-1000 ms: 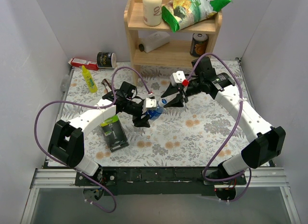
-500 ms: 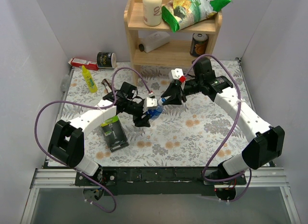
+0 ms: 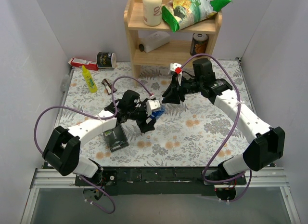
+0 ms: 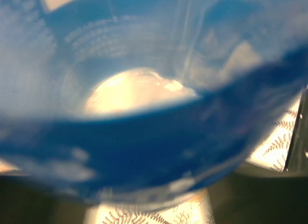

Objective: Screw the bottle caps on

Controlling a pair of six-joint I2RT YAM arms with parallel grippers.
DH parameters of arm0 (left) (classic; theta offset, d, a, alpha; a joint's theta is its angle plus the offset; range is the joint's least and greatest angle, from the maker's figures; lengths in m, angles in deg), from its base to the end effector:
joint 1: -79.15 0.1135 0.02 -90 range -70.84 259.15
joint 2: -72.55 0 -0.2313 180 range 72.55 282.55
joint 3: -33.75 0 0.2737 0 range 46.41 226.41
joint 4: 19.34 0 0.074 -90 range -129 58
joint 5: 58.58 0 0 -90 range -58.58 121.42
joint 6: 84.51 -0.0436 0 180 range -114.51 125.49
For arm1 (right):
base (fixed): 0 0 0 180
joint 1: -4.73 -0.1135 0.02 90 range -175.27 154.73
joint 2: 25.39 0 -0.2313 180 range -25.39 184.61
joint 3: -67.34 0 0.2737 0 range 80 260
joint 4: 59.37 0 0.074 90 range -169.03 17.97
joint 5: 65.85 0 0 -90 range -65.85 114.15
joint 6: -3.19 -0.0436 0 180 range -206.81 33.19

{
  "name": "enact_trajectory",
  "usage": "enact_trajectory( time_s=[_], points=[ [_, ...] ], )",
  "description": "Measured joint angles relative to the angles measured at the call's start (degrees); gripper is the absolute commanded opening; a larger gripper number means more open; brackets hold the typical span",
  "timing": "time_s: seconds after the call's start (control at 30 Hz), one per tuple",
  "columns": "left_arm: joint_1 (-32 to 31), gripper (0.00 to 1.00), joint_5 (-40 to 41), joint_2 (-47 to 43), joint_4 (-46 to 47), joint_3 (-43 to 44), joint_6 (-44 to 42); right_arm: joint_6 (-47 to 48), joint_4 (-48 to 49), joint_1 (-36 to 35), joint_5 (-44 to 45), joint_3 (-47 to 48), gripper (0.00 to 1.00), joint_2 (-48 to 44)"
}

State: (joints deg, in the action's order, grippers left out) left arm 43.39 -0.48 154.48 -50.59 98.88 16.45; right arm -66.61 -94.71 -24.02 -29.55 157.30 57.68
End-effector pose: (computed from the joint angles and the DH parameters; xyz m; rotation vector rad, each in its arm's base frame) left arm 0.2493 -0.2079 0.1808 0.8014 2.3739 -1.0321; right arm 0.2913 0.1999 0.3284 -1.3194 1.5044 1.0522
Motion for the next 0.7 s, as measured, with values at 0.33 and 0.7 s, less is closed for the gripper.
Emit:
enact_trajectory(
  time_s=[0.33, 0.7],
  points=[
    [-0.46, 0.98, 2.84, -5.4, 6.36, -5.11, 2.49, 14.53, -13.51, -0.68, 5.29, 11.19, 0.01, 1.05],
    [0.39, 0.98, 7.04, -6.62, 4.83, -11.08, 1.33, 29.24, -30.1, -0.68, 10.62, 22.08, 0.01, 4.79]
  ],
)
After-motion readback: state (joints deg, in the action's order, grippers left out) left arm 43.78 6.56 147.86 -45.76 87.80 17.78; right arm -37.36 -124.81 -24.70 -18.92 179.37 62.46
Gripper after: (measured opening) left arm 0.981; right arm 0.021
